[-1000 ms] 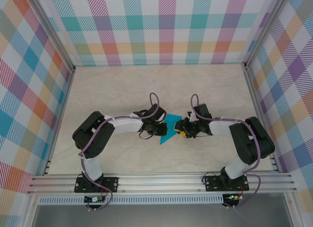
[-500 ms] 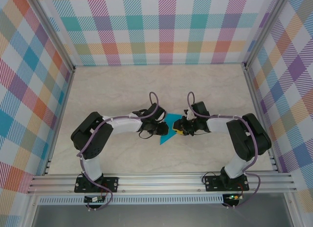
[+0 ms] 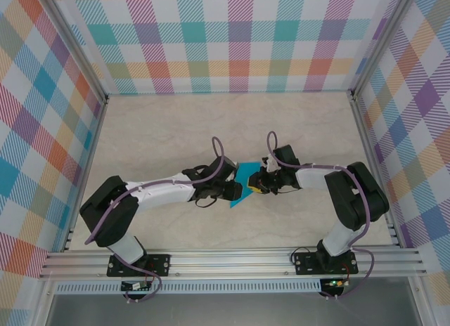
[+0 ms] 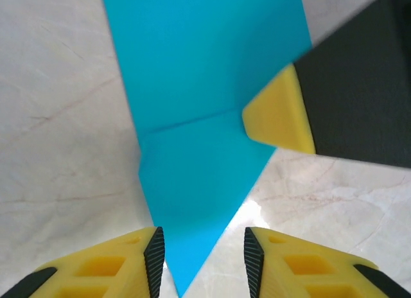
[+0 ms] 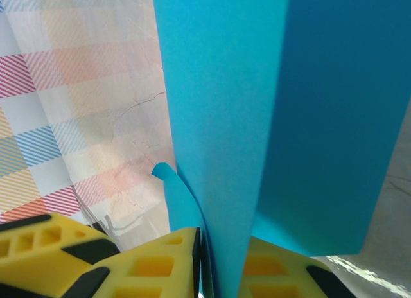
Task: Fold a paper plane with a square sheet of paper (pick it up from the middle)
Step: Fourth fold the wing at the center of the table.
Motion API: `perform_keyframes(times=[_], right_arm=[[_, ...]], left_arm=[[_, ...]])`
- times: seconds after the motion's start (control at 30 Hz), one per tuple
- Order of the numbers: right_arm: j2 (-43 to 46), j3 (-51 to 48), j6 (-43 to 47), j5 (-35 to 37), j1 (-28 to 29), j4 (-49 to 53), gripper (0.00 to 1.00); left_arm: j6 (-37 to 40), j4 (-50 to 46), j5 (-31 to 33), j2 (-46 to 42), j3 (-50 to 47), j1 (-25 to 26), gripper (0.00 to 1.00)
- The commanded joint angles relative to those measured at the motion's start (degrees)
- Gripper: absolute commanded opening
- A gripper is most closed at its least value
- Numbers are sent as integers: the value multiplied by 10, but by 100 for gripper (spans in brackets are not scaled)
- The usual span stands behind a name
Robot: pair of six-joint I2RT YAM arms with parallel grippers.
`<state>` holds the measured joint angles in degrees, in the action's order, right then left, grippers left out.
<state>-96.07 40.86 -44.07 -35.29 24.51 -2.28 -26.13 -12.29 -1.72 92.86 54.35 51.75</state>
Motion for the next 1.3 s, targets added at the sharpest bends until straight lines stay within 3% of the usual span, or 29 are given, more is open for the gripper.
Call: perform_keyframes(times=[0.0,0.57,1.1,1.27], right_arm=[[0,15,5,-18,5,6,13],[-4,21,-16,-23,5,3,9],[-1,32,-17,-22,5,20,12],[-2,32,-16,-21,5,24,13]], left_arm=[[4,-22,62,23,10,26,41],[-44,-89,283,114,81,129,42],[-68,-103,332,138,92,156,17],[-66,-102,334,138,91,157,16]])
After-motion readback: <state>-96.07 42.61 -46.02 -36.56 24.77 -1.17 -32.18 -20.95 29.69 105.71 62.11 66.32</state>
